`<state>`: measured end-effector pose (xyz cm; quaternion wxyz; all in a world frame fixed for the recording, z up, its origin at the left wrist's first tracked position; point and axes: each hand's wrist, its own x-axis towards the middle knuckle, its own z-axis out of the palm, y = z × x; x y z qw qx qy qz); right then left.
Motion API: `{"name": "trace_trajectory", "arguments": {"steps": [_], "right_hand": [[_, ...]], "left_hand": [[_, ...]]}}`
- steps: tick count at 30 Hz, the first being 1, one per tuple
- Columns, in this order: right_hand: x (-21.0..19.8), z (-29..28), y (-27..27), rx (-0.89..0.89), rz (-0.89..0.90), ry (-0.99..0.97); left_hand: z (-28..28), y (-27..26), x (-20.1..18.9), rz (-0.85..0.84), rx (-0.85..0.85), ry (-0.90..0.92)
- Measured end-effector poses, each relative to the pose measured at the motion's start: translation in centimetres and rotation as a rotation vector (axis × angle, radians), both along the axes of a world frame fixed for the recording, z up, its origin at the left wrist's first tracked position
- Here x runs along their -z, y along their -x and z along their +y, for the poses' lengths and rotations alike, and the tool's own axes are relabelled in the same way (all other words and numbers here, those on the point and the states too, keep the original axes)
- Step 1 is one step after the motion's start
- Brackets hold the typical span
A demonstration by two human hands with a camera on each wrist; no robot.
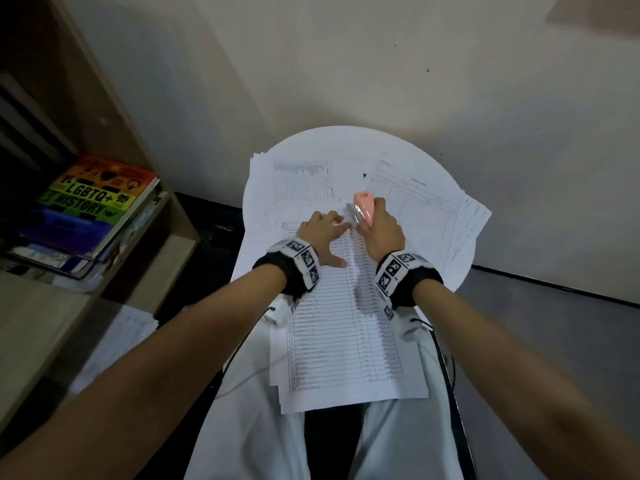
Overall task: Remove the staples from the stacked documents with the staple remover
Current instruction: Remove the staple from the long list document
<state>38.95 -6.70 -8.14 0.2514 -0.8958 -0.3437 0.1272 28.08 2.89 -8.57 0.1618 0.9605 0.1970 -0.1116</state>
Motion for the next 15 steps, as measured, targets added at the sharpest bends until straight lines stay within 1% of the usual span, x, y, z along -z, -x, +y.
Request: {"name": "trace_trajectory", "arguments": {"steps": [1, 3, 5, 6, 8, 10, 11, 12, 13, 15], "right_hand": [[-0.1, -0.3, 0.3, -0.003, 0.006, -0.031], [-0.1, -0.9, 1.2, 0.0, 0.013, -0.093], [-0.3, -1.5, 2.3, 0.004, 0.03, -0.157], [-0.6, -1.7, 2.8, 0.011, 0.039, -0.192], [-1.2, -2.2, 3.8, 0.026, 0.05, -0.245], [-1.7, -2.6, 4.5, 0.026, 0.045, -0.279], [-1.9, -2.8, 4.8, 0.021, 0.041, -0.288], [-2.1, -3.1, 5.1, 0.018, 0.038, -0.294], [-2.2, -3.3, 5.4, 0.016, 0.037, -0.295], [-2.5, -3.6, 6.0, 0.007, 0.029, -0.293]], "left_hand": [[0.0, 0.2, 0.3, -0.106, -0.044, 0.065], [-0.5, 0.6, 0.6, -0.403, -0.168, 0.177], [-1.5, 0.8, 0.1, -0.674, -0.339, 0.309], [-2.0, 0.9, -0.5, -0.766, -0.434, 0.408], [-3.2, 1.1, -1.6, -0.873, -0.617, 0.691], [-3.7, 1.1, -2.1, -0.927, -0.729, 0.976], [-3.9, 1.3, -2.2, -0.948, -0.768, 1.071], [-4.0, 1.5, -2.4, -0.965, -0.793, 1.118], [-4.1, 1.7, -2.5, -0.977, -0.812, 1.122], [-4.4, 2.0, -2.7, -1.009, -0.838, 1.058]]}}
